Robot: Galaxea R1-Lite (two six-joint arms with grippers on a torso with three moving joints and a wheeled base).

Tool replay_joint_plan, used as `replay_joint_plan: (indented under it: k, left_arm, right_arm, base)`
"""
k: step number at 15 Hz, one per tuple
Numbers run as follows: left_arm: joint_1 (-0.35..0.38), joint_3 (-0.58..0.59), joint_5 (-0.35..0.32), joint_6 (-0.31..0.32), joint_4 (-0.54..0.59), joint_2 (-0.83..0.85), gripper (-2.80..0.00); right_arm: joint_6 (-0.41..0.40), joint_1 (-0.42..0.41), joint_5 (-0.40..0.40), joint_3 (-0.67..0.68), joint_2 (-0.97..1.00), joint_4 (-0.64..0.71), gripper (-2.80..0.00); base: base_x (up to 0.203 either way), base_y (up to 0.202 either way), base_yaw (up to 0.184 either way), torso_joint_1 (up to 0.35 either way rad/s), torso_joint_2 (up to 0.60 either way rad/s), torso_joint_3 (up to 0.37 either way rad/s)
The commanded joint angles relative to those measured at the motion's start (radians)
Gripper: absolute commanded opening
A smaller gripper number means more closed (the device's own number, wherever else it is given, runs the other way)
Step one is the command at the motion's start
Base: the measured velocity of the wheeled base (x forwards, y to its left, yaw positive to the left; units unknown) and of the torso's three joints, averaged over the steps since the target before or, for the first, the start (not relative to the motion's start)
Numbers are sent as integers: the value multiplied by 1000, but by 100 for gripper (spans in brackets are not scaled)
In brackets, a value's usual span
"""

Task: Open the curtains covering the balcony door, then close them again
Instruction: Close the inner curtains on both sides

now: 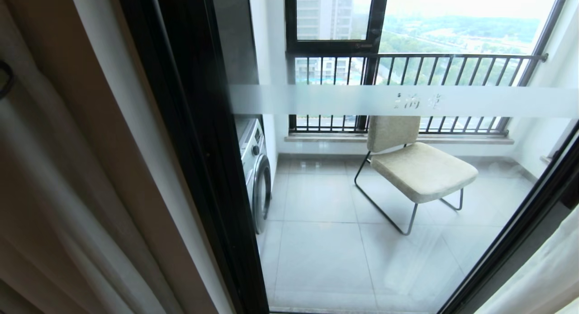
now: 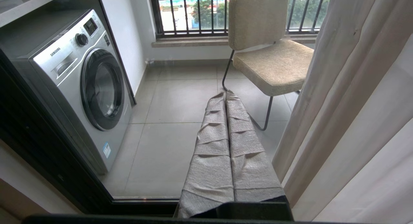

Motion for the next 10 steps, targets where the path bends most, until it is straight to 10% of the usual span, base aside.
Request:
replay_joint_plan:
  k: [1,10]
  left_arm:
    - [-55,3,-24,-1,-2,-46,-280]
    - [-347,70,-70,-4,0,-134,-280]
  right_arm:
    - [1,0,0,0,0,0,-280]
    - [1,0,0,0,0,0,-280]
  base:
    - [0,0,0,0,0,0]
    - [0,0,0,0,0,0]
